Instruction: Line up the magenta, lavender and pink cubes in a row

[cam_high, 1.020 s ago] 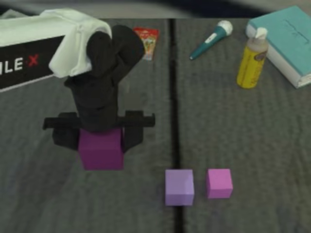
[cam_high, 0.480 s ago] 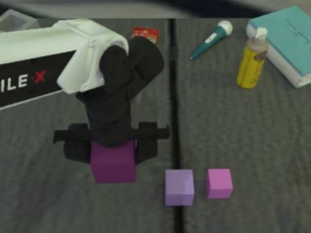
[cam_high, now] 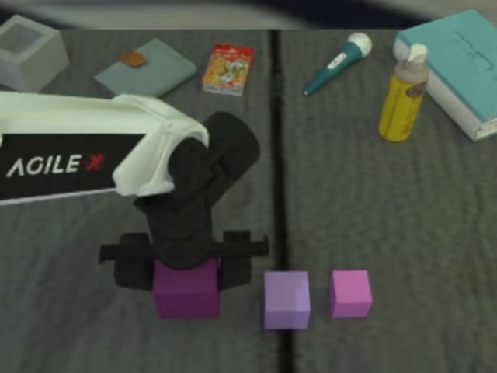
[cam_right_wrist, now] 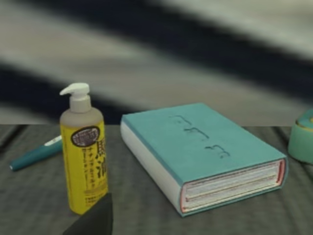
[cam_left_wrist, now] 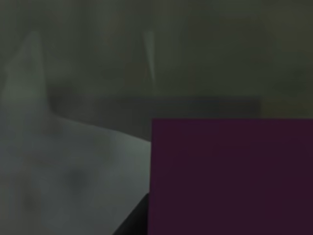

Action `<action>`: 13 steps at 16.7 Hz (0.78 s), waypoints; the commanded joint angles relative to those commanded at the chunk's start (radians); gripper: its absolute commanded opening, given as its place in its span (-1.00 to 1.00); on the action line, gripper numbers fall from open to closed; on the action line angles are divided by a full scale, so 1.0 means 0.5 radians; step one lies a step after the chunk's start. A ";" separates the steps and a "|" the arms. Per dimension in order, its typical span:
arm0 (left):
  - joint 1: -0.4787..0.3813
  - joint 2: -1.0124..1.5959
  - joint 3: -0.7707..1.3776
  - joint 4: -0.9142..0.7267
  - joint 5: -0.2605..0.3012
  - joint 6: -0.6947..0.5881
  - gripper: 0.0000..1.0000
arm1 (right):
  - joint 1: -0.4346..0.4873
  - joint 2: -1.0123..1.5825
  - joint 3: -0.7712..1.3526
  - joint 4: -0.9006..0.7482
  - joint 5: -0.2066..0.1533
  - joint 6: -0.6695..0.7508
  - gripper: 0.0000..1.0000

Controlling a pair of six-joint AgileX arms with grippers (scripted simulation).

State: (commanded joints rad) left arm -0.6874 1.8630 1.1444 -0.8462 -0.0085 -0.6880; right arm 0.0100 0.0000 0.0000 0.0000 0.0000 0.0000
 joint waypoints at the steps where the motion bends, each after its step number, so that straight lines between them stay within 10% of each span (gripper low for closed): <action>1: -0.002 0.011 -0.021 0.025 0.000 0.000 -1.00 | 0.000 0.000 0.000 0.000 0.000 0.000 1.00; 5: -0.002 0.013 -0.025 0.031 0.000 0.000 -1.00 | 0.000 0.000 0.000 0.000 0.000 0.000 1.00; 13: -0.002 0.013 -0.025 0.031 0.000 0.000 0.21 | 0.000 0.000 0.000 0.000 0.000 0.000 1.00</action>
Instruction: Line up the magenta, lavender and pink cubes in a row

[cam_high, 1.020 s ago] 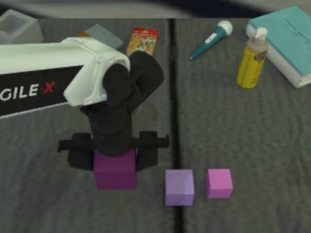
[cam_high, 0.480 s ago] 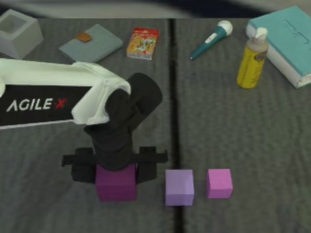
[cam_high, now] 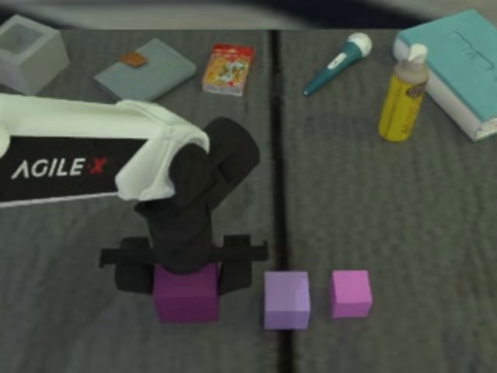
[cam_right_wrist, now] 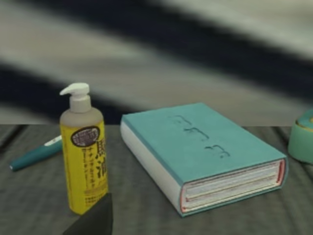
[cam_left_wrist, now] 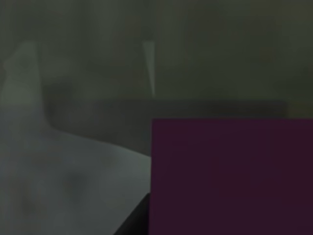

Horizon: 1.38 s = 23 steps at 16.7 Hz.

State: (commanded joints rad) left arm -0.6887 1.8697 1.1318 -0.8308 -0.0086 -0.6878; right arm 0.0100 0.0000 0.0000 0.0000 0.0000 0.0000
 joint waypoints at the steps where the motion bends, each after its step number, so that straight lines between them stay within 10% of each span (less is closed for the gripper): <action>1: 0.000 0.000 0.000 0.000 0.000 0.000 0.36 | 0.000 0.000 0.000 0.000 0.000 0.000 1.00; 6: 0.000 0.000 0.000 0.000 0.000 0.000 1.00 | 0.000 0.000 0.000 0.000 0.000 0.000 1.00; 23: 0.031 -0.177 0.334 -0.520 -0.001 -0.013 1.00 | 0.000 0.000 0.000 0.000 0.000 0.000 1.00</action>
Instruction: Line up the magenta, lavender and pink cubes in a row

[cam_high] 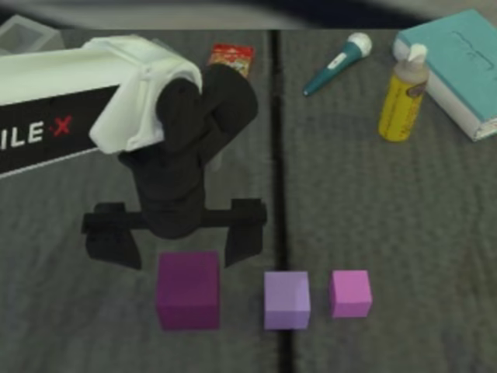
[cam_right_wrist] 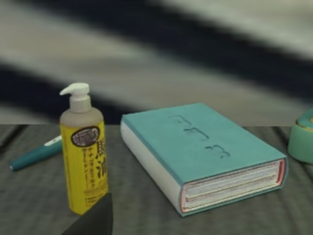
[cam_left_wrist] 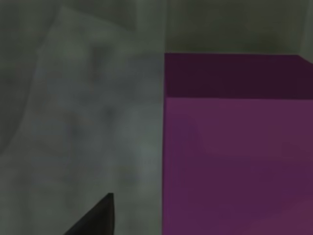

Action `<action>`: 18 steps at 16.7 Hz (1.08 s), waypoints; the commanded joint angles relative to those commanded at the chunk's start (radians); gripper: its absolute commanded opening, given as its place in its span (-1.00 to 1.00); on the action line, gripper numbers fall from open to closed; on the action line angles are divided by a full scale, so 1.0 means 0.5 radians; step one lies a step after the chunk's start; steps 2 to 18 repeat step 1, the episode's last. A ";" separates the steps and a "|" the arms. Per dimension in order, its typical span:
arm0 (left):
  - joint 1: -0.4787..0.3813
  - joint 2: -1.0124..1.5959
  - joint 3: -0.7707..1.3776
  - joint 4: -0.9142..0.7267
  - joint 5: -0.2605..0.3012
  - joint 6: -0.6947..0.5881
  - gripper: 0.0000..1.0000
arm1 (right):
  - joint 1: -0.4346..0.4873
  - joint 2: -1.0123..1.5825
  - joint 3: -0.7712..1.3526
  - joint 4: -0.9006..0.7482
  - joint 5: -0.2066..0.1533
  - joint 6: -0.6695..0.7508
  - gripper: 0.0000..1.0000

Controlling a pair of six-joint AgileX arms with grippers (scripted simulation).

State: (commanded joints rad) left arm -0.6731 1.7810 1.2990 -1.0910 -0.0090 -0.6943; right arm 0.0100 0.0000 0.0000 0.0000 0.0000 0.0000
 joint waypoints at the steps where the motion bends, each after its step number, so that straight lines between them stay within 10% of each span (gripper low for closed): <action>1: 0.002 -0.013 0.015 -0.019 0.000 0.002 1.00 | 0.000 0.000 0.000 0.000 0.000 0.000 1.00; 18: 0.002 -0.013 0.015 -0.019 0.000 0.002 1.00 | 0.000 0.000 0.000 0.000 0.000 0.000 1.00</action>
